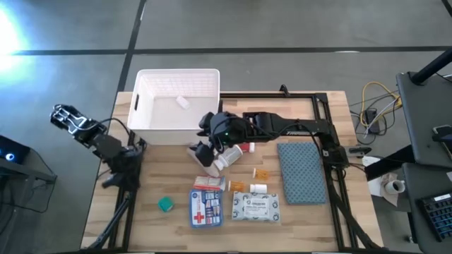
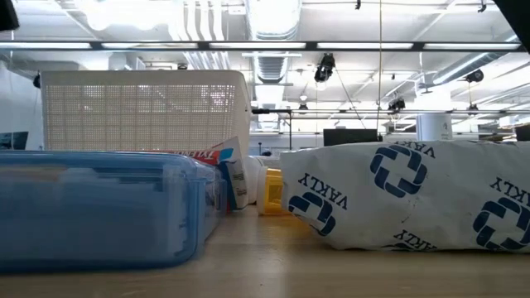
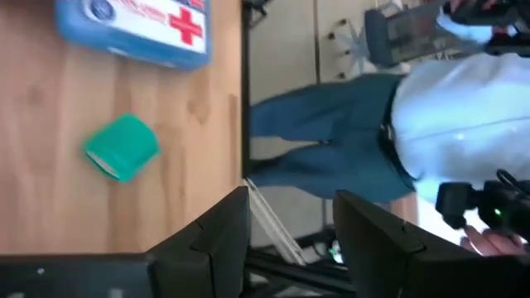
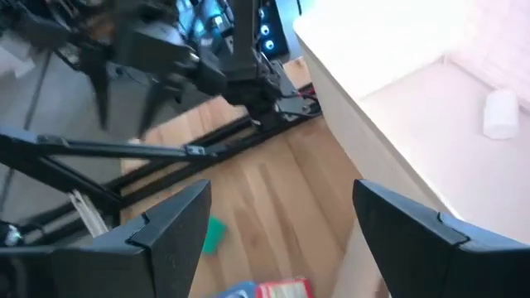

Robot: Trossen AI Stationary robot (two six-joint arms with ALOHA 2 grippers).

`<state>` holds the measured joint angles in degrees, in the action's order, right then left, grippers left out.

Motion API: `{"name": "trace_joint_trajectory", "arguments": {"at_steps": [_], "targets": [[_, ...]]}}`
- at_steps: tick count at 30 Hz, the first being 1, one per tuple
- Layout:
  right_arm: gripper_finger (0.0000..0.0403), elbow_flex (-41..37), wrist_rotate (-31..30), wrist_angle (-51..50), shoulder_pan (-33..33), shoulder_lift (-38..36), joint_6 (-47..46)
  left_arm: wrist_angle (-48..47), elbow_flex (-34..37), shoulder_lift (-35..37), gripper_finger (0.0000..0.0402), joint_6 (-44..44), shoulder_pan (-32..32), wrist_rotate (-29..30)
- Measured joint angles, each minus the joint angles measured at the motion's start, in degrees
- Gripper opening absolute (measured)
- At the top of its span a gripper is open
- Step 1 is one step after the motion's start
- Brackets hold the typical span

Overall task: Pick & place medical supplies in basket/bin
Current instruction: Put the green bandage into the white bin

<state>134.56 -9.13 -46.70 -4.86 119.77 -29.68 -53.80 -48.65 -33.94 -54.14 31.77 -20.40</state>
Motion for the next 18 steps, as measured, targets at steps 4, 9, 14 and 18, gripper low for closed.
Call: {"name": "trace_joint_trajectory", "arguments": {"at_steps": [4,9,14,18], "targets": [[0.0283,0.0,0.53,-2.03,0.01,0.0,1.06,5.45,-3.18,-2.99,0.0157,-2.1,2.69,0.2],[0.0283,0.0,4.75,-2.82,1.33,0.0,3.02,19.85,-7.89,-6.24,0.0157,0.04,6.57,5.74],[0.0283,0.0,5.11,-2.62,2.8,-0.02,5.37,18.52,-11.33,-8.6,0.0157,2.6,10.04,8.63],[0.0283,0.0,5.18,-2.6,4.2,-0.02,6.54,12.52,-11.08,-9.72,0.0157,-2.04,11.91,8.51]]}}
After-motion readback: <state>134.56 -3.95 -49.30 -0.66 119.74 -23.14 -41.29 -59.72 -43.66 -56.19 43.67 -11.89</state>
